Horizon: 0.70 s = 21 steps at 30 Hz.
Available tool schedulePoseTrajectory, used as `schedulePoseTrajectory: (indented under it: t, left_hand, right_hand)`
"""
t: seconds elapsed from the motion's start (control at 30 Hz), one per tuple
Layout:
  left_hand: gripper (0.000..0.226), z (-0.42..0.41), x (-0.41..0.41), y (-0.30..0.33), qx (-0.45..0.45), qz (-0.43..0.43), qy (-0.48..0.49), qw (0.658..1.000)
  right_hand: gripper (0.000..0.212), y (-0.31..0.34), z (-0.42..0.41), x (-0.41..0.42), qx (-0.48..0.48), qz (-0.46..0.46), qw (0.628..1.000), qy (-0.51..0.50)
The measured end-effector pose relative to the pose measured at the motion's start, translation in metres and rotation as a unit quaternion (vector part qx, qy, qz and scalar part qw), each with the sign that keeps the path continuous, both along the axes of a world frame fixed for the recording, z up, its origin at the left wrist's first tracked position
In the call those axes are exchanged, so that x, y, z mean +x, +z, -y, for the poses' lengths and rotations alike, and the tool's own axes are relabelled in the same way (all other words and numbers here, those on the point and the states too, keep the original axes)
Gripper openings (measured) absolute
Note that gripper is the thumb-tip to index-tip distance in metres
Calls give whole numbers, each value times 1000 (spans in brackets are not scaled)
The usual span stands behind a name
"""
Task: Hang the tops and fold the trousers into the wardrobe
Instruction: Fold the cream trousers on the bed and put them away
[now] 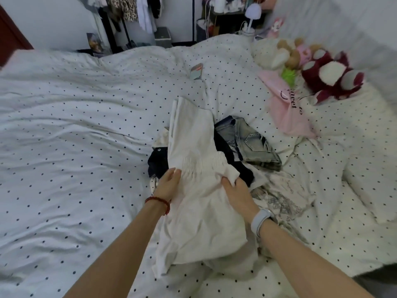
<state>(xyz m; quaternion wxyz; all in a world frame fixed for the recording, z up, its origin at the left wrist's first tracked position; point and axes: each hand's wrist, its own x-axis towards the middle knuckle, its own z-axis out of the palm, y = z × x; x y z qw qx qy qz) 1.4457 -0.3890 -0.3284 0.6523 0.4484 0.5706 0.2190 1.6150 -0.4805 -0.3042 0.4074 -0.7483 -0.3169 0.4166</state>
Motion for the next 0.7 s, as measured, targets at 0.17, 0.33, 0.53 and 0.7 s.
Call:
schedulePoseTrajectory:
  t: [0.17,0.33,0.53,0.7]
  left_hand:
    - [24,-17,-21,113,121,80,9,989]
    - [37,7,-110,230,252,103,73,959]
    - [21,42,-265,345,435,57,258,861]
    - [34,108,-385,433,514,63,367,773]
  right_hand:
    - [29,105,-1,-37,129,73,989,-29]
    - [32,200,2,-126,240,105,964,54]
    - [34,312,-26,-262,358,131,903,199]
    - [35,409,-15,-373,448,115,828,317]
